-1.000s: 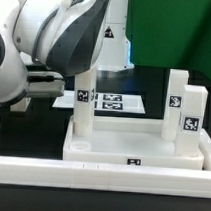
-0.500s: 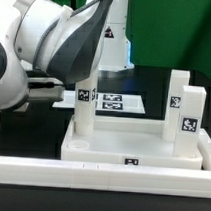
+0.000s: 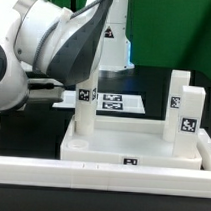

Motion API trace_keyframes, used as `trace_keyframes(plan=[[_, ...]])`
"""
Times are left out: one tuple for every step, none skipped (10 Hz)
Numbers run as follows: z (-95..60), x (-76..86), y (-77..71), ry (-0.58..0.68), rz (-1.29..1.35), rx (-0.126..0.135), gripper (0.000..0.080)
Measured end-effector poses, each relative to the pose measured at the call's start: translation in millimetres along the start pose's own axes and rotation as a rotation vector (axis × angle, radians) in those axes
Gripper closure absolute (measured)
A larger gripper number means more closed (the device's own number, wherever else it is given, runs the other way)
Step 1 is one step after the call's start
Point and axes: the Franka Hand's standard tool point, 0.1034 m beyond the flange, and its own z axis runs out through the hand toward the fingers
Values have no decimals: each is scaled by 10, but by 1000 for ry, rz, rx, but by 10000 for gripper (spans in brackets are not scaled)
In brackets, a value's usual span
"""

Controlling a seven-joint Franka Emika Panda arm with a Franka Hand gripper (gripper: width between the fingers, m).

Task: Assemble desk

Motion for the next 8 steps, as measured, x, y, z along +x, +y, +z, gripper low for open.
trace_keyframes(plan=[[0, 0, 0, 0, 0, 0, 508], [0, 0, 0, 0, 0, 0, 508], [-2, -3, 3, 0, -2, 0, 508], [-30, -38, 15, 2, -12, -1, 508], [-130, -166, 4, 5, -39, -4, 508], [-259, -320, -41, 18, -63, -3, 508], [-382, -436, -72, 47, -90, 2, 508], [-524, -558, -87, 74, -108, 8, 508]])
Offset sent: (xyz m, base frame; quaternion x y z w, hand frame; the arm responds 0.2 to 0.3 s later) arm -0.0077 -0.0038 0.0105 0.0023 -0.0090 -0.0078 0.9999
